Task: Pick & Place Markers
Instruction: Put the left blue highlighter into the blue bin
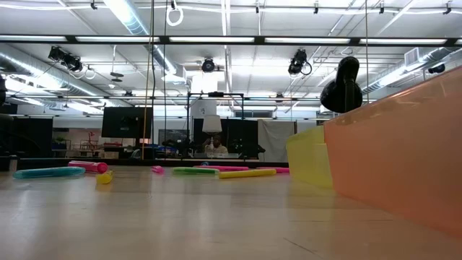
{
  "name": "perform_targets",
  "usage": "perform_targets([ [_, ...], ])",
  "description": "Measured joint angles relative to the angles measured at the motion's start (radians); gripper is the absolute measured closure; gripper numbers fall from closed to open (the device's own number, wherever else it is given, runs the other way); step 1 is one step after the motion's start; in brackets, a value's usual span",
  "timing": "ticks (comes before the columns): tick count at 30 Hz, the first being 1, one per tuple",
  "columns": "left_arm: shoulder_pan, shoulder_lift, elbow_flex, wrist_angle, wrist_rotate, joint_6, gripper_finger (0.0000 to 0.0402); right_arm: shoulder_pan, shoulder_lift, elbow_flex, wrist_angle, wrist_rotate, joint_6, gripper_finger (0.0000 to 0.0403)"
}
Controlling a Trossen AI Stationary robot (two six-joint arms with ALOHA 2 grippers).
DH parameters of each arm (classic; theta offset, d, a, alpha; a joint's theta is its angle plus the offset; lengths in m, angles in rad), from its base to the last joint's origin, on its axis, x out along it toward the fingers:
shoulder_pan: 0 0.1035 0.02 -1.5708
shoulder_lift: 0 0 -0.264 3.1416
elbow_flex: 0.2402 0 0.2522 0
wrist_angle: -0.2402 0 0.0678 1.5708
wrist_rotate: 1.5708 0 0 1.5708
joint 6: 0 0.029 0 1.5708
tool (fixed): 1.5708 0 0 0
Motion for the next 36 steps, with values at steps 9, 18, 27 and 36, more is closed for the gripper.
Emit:
perform_targets([
  [9,0.001,0.000,0.000,-0.001,-0.016,-0.014,0.0266,0.002,-0.001,0.000,-0.002,-0.003,0.020,0.0356],
  [18,0.000,-0.001,-0.001,-0.008,-0.069,-0.043,0.0215,0.012,-0.051,0.000,-0.114,0.009,0.055,0.0353],
  [27,0.002,-0.003,-0.001,-0.004,-0.075,-0.037,0.0187,0.024,-0.121,0.000,-0.242,0.156,0.206,0.0353],
  [36,0.006,-0.003,-0.001,-0.032,-0.074,-0.035,0.0192,0.062,-0.119,0.000,-0.340,0.338,0.535,0.0353],
])
